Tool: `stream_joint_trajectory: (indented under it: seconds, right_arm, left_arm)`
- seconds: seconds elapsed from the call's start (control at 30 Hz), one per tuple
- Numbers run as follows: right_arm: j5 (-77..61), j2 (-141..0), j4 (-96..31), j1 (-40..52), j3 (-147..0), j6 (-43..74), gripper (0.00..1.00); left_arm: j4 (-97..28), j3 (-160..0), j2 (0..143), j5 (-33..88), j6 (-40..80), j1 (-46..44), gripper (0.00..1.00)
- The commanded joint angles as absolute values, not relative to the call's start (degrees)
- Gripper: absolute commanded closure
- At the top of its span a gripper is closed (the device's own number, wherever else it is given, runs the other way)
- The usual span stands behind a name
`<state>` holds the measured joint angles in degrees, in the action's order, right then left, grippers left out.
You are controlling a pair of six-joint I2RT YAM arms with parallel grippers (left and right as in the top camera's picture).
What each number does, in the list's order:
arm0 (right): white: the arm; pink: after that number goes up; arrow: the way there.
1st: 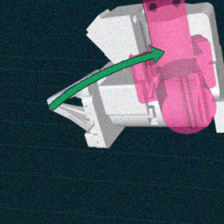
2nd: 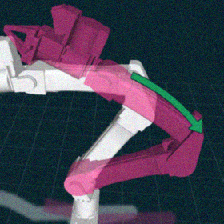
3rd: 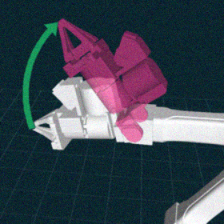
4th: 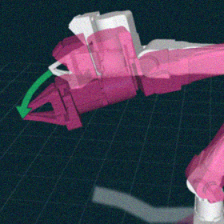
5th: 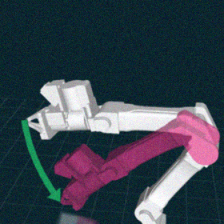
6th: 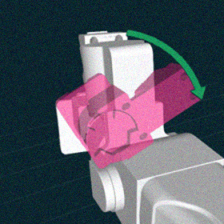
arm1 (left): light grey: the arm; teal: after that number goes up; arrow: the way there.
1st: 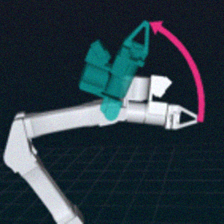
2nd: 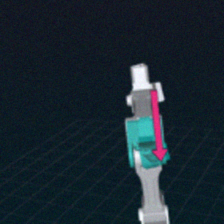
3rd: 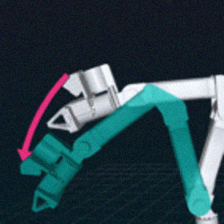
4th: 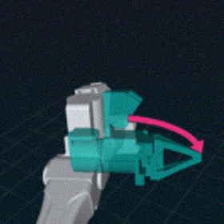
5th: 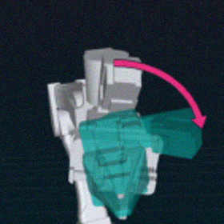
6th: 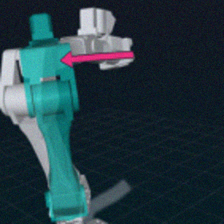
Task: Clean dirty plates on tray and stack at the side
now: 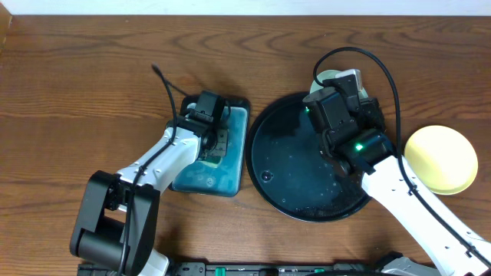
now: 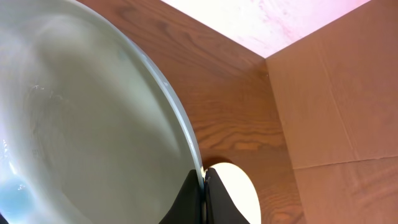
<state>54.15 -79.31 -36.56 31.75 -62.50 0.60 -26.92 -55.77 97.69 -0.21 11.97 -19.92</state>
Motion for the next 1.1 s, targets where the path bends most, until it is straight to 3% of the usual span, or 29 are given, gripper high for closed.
stream_joint_trajectory:
  seconds: [0.0,0.17,0.27,0.4,0.5,0.6,0.77,1.07]
  right_arm:
    - [56.69,-78.32,-36.18,32.10,-62.94,0.14,0.99]
    - [56.53,-78.32,-36.23,32.10,-62.94,0.14,0.99]
    - [56.38,-78.32,-36.25,32.18,-62.94,0.16,0.99]
    - [56.29,-78.32,-36.34,32.29,-62.94,0.16,0.99]
    - [56.29,-78.32,-36.34,32.29,-62.94,0.16,0.99]
    - [56.29,-78.32,-36.34,32.29,-62.94,0.16,0.99]
    - [56.29,-78.32,-36.34,32.29,-62.94,0.16,0.99]
    - [56.03,-78.32,-36.51,32.32,-62.94,0.16,0.99]
  left_arm:
    - [-27.53,-55.24,98.48,1.17,34.04,-19.57,0.92]
    - [-20.51,-55.24,98.48,23.97,13.80,-19.57,0.92]
    - [-22.41,-55.24,98.48,23.86,4.58,-19.57,0.93]
    - [-26.65,-55.24,98.48,-4.99,15.51,-19.57,0.92]
    - [-29.89,-55.24,98.48,-15.51,25.67,-19.57,0.93]
    - [-30.13,-55.24,98.48,-12.60,27.57,-19.64,0.93]
    - [-25.23,-55.24,98.48,10.20,9.04,-19.64,0.93]
    - [-21.69,-55.24,98.48,7.46,16.29,-19.64,0.92]
